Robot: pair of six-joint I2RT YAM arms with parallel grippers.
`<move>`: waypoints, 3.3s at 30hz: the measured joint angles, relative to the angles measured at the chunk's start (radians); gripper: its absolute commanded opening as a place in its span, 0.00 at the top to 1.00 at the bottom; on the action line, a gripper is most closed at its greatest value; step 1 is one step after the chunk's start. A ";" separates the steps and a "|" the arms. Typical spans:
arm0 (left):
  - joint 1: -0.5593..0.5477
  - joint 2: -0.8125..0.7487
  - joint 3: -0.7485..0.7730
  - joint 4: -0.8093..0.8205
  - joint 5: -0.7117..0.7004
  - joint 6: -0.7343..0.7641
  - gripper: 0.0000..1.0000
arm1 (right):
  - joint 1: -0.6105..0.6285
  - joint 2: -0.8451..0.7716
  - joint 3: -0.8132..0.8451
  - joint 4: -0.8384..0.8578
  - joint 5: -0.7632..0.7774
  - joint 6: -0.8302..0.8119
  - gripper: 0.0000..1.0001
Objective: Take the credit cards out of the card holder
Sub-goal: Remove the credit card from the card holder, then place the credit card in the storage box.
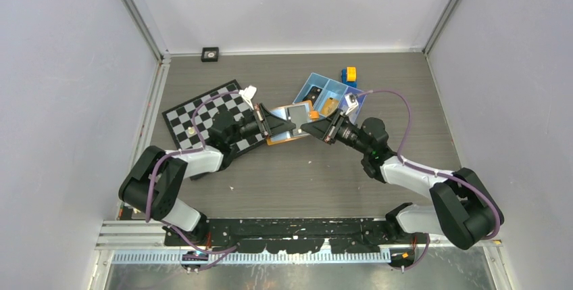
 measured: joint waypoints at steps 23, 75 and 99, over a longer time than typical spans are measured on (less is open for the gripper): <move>-0.006 0.017 0.011 -0.003 0.022 -0.015 0.83 | -0.042 -0.008 -0.048 0.043 -0.014 0.068 1.00; 0.052 0.019 -0.006 0.049 0.037 -0.067 1.00 | -0.146 -0.016 -0.115 0.163 0.020 0.150 1.00; 0.023 0.186 0.608 -1.011 -0.156 0.480 1.00 | -0.224 -0.778 -0.072 -0.792 0.671 -0.262 1.00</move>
